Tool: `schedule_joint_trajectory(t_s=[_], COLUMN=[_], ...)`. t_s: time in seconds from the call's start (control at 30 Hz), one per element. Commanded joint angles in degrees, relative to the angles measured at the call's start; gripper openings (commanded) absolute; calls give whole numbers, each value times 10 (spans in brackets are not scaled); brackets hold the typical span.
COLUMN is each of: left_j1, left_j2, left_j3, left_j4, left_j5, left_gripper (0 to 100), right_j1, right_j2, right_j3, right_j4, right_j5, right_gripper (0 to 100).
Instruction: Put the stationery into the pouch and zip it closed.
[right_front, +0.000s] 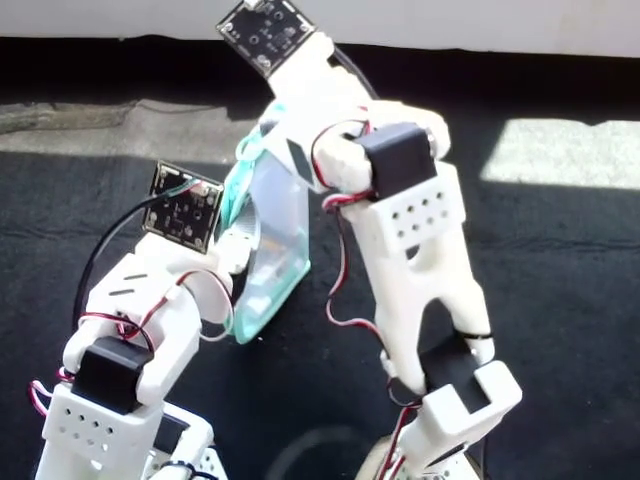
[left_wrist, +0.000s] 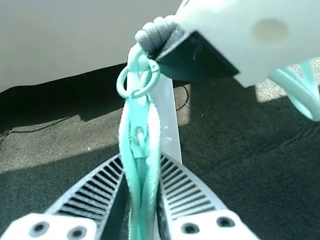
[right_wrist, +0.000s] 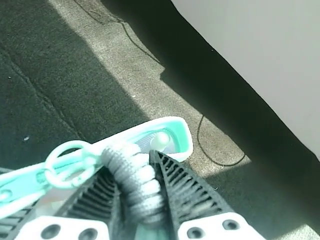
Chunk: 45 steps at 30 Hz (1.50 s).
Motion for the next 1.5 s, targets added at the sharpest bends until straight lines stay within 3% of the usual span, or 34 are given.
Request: schedule_joint_trajectory(t_s=[0.0, 0.33, 0.53, 0.87, 1.0, 1.13, 1.37, 1.47], left_j1=[4, 3, 3, 3, 2, -9, -34, -32], left_j2=[-26, -40, -36, -33, -25, 43, 175, 210], left_j3=[13, 29, 29, 29, 29, 14, -68, -96], left_j4=[21, 21, 21, -76, -101, -123, -135, -135], left_j5=[1, 1, 1, 1, 1, 1, 1, 1], left_gripper=[11, 11, 11, 11, 11, 11, 12, 12], right_j1=[79, 133, 135, 35, -6, -11, -14, -47], right_j2=[20, 57, 54, -76, -113, -167, -299, -358], right_j3=[-5, -5, -5, -2, 4, 56, 218, 287], right_j4=[-41, -84, -57, 80, 147, 144, 143, 142], right_j5=[3, 11, 13, 11, 11, -34, -38, -38], right_gripper=[7, 7, 7, 15, 119, 245, 252, 252])
